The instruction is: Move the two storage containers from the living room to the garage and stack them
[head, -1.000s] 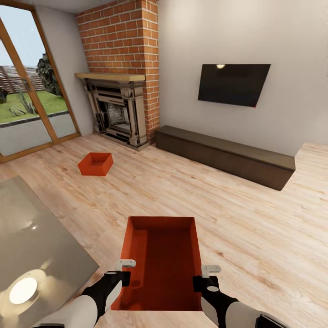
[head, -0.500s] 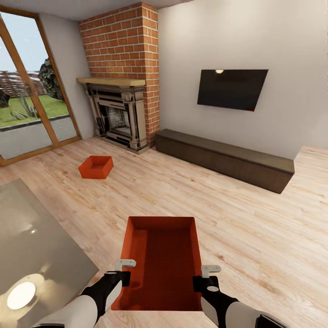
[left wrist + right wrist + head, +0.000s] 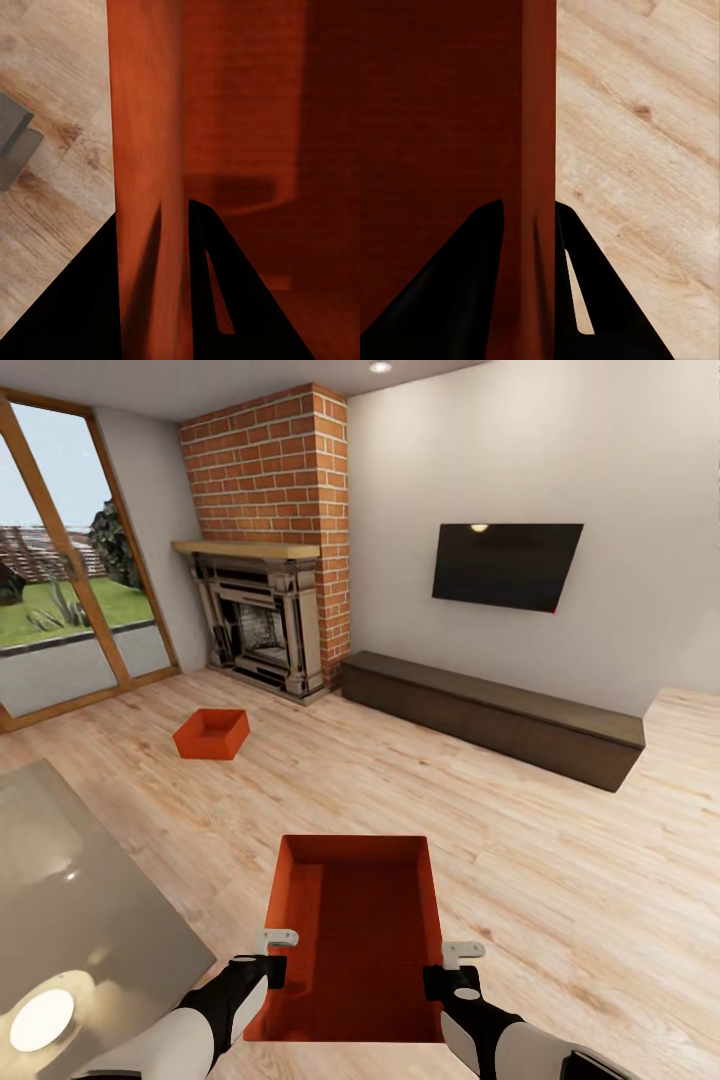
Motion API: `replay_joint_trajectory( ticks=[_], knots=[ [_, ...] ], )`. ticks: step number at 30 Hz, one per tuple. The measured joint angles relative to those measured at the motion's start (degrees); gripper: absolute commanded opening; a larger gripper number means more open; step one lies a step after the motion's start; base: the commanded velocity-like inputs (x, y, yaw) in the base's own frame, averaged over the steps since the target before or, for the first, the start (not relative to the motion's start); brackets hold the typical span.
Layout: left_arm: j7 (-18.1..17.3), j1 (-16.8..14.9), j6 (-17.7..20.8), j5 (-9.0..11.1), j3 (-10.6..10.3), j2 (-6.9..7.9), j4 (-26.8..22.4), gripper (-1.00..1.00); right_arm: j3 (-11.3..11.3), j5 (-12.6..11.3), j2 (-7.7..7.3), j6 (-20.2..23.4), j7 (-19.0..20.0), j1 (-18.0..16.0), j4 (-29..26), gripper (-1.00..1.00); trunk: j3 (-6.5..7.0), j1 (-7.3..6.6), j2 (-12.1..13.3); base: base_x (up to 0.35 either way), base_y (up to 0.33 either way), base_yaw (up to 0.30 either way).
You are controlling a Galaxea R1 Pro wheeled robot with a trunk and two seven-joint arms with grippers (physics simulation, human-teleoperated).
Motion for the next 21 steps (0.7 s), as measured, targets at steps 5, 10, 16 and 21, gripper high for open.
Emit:
replay_joint_trajectory(
  ticks=[5,10,16,21],
  knots=[
    [0.00,0.00,-0.01,0.00,0.00,0.00,0.00,-1.00,0.01,-0.01,0.00,0.00,-0.01,0.00,-0.01,-1.00,0.45,0.00,0.00,0.000,0.000,0.000],
    [0.00,0.00,-0.01,0.00,0.00,0.00,0.00,-1.00,0.02,-0.01,-0.01,0.01,-0.02,0.00,-0.03,-1.00,0.91,0.00,0.00,0.000,0.000,0.000],
    [0.00,0.00,0.01,0.00,0.00,0.00,0.00,-1.00,0.00,-0.01,0.01,0.01,0.01,0.00,0.01,-1.00,1.46,0.00,0.00,0.000,0.000,0.000],
    [0.00,0.00,0.01,0.00,0.00,0.00,0.00,-1.00,-0.02,0.01,0.01,0.00,0.01,0.00,0.02,-1.00,1.91,0.00,0.00,0.000,0.000,0.000]
  ],
)
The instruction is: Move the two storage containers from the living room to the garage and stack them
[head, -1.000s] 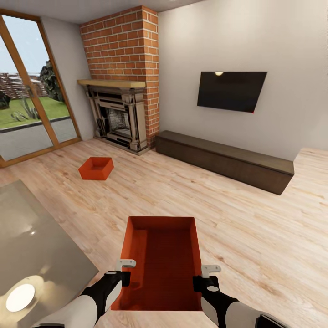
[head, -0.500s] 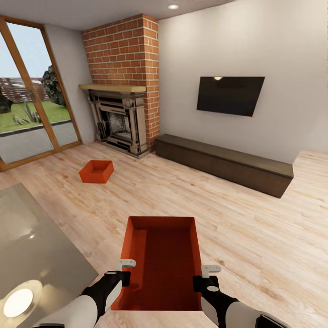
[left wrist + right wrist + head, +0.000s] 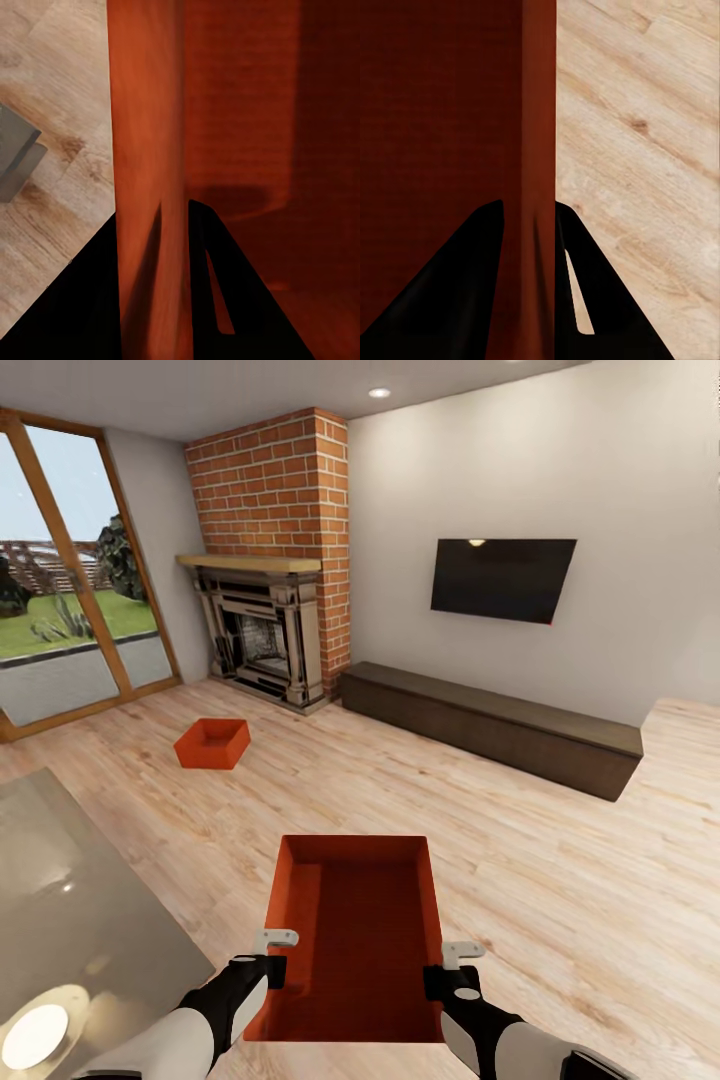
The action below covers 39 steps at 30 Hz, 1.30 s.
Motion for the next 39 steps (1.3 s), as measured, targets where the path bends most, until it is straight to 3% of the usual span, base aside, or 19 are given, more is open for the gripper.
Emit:
replay_joint_trajectory(
  ticks=[25,39],
  knots=[
    [0.00,0.00,0.02,-0.02,0.02,-0.01,0.00,-1.00,-0.03,0.02,0.00,0.01,0.03,0.00,0.02,-1.00,2.26,0.00,0.00,0.000,0.000,0.000],
    [0.03,0.01,0.06,-0.21,0.21,-0.08,-0.02,-1.00,-0.01,0.03,-0.11,0.12,0.07,0.00,-0.09,-1.00,2.37,0.00,0.01,0.000,0.000,0.087]
  ],
)
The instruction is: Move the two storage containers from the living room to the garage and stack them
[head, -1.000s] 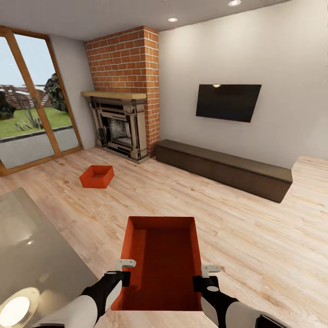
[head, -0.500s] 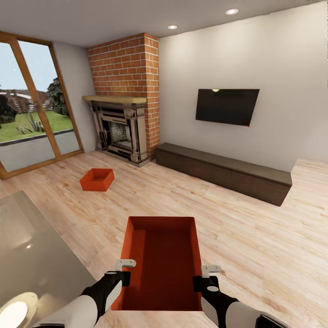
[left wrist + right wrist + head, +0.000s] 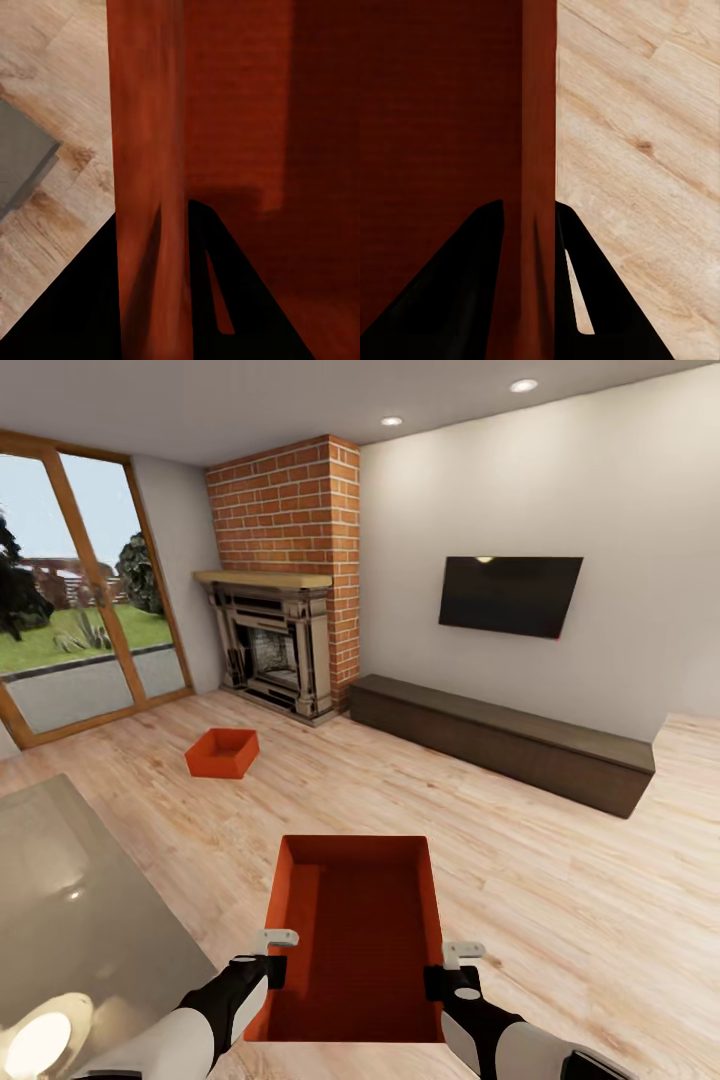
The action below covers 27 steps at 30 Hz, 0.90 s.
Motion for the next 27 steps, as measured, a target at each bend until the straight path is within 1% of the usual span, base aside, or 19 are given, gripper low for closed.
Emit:
replay_joint_trajectory(
  ticks=[27],
  knots=[
    [0.00,0.00,-0.04,0.00,-0.02,0.00,0.00,-1.00,-0.01,-0.02,0.04,-0.10,0.06,0.00,0.10,-1.00,0.00,0.00,0.00,0.000,0.000,0.281]
  ],
)
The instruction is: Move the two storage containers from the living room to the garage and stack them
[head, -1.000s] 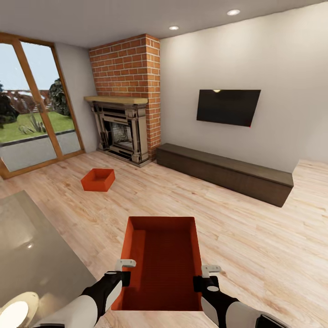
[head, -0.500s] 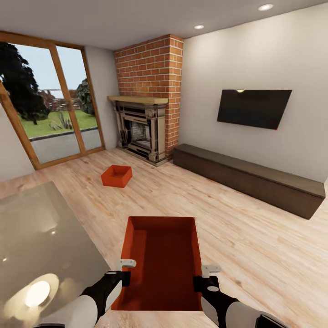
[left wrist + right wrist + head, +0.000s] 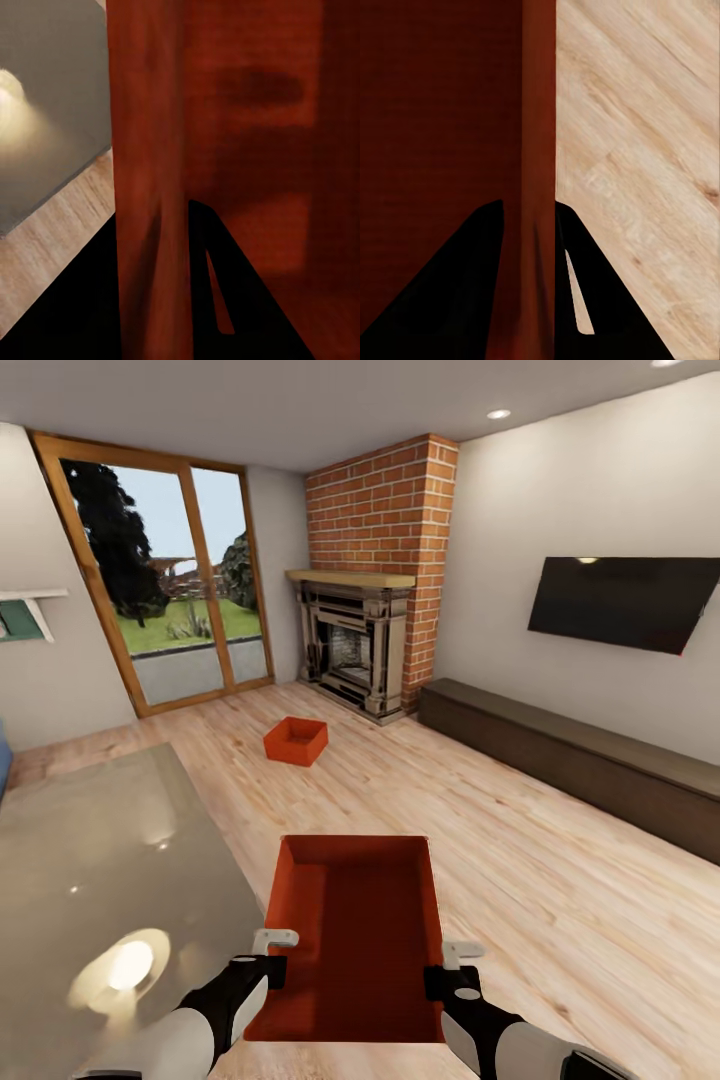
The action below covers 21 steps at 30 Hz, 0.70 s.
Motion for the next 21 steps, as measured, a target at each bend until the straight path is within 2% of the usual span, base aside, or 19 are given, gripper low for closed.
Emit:
replay_joint_trajectory(
  ticks=[21],
  knots=[
    [0.00,0.00,0.02,-0.02,0.01,0.00,0.04,-1.00,0.01,-0.03,0.05,0.00,0.05,0.00,0.12,-1.00,0.00,0.00,0.00,0.000,0.000,0.282]
  ],
)
